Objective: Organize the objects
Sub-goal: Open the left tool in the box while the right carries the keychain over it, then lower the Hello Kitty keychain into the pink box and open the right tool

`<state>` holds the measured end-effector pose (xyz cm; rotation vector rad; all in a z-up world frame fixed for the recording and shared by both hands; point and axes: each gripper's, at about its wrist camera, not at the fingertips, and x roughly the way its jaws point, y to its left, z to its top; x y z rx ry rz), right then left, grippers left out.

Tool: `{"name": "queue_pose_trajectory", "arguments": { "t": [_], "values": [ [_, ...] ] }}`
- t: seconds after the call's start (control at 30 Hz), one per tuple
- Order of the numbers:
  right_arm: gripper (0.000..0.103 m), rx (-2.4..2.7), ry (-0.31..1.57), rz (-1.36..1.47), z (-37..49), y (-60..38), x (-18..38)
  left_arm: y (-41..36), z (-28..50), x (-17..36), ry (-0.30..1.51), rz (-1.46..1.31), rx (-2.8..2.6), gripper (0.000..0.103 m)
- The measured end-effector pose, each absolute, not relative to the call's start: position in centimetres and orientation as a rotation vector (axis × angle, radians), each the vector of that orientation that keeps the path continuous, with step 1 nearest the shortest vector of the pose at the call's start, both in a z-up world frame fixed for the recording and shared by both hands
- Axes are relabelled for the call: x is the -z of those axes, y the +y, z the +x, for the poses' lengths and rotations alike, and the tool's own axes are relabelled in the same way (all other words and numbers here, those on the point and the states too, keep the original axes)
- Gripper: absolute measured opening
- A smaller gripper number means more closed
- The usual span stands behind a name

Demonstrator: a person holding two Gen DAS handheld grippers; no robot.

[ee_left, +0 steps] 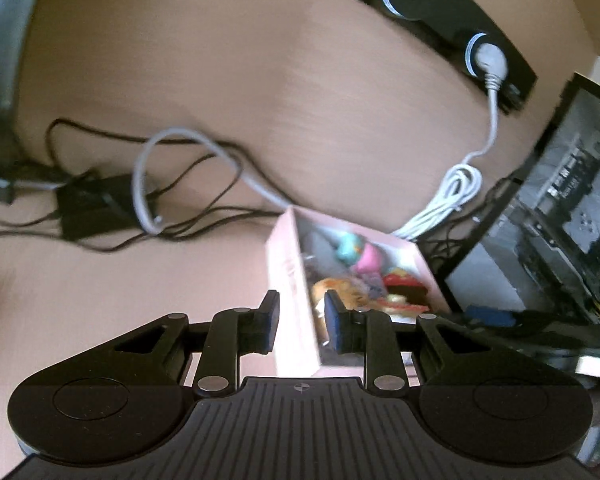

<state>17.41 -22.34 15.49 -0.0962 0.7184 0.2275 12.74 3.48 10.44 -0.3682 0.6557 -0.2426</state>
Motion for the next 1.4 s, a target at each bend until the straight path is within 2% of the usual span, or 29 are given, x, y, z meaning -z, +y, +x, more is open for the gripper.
{"name": "queue_pose_trajectory", "arguments": {
  "t": [0.03, 0.07, 0.1, 0.33, 0.47, 0.6, 0.73, 0.8, 0.87, 0.93, 1.1, 1.4],
  "values": [
    [0.043, -0.253, 0.713, -0.085, 17.1, -22.0, -16.1, 3.8, 12.5, -10.5, 0.661, -0.372, 0.23, 0.027],
    [0.025, -0.296, 0.728, -0.066, 17.1, -21.7, -16.4, 4.1, 12.1, -10.5, 0.663, -0.376, 0.222, 0.027],
    [0.021, -0.344, 0.759, -0.032, 17.3, -21.4, -16.6, 4.2, 12.0, -10.5, 0.665, -0.381, 0.219, 0.027],
    [0.019, -0.301, 0.976, 0.05, 20.8, -19.8, -12.4, 4.1, 10.5, -10.8, 0.68, -0.357, 0.232, 0.027],
    [0.017, -0.302, 0.982, 0.063, 21.5, -20.3, -11.8, 4.6, 9.9, -10.5, 0.694, -0.359, 0.211, 0.027],
    [0.016, -0.267, 0.956, -0.073, 21.6, -18.2, -11.6, 4.5, 9.7, -9.7, 0.727, -0.375, 0.193, 0.027],
    [0.021, -0.26, 0.91, -0.208, 20.6, -16.5, -11.5, 4.0, 9.5, -9.5, 0.745, -0.36, 0.208, 0.027],
    [0.029, -0.26, 0.872, -0.226, 19.5, -16.7, -12.2, 4.1, 9.6, -9.4, 0.746, -0.362, 0.206, 0.027],
    [0.052, -0.263, 0.828, -0.207, 18.0, -17.8, -13.5, 4.2, 9.9, -9.4, 0.748, -0.375, 0.198, 0.027],
    [0.063, -0.265, 0.756, -0.193, 15.8, -19.2, -14.9, 4.1, 10.3, -9.5, 0.746, -0.394, 0.198, 0.027],
    [0.065, -0.248, 0.682, -0.175, 10.9, -22.9, -16.3, 2.8, 11.6, -10.0, 0.737, -0.42, 0.239, 0.027],
    [0.065, -0.147, 0.732, -0.213, 9.6, -24.5, -12.8, -1.6, 16.1, -9.0, 0.789, -0.37, 0.255, 0.027]
  ]
}}
